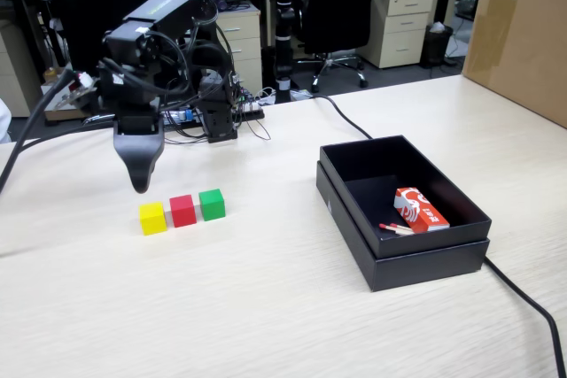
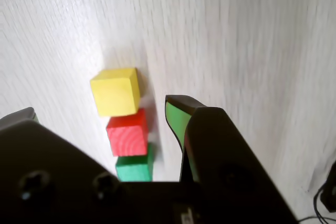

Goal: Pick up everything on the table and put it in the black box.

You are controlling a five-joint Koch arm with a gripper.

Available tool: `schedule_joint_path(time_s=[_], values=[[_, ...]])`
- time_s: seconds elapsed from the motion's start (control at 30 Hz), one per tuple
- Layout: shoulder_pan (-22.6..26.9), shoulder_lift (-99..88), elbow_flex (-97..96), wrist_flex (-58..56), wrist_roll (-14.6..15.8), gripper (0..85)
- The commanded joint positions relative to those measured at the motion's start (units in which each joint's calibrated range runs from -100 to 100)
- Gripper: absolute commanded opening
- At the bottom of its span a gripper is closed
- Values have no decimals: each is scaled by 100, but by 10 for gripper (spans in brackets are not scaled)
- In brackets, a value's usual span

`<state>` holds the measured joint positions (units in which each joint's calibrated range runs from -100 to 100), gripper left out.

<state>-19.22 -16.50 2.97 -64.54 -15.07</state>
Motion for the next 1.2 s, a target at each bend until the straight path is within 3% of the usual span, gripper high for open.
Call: schedule_joint_path(time_s=[0.0,0.33,0.57,0.73,0.83,1.17], values=[[-54,394,610,13,-39,472],[-20,1473,1100,4,-39,469],[63,1794,1063,4,-34,423],[39,1909,1072,13,-39,235],[-5,1840,1127,13,-39,70],[-24,-1029,429,4,-176,8]])
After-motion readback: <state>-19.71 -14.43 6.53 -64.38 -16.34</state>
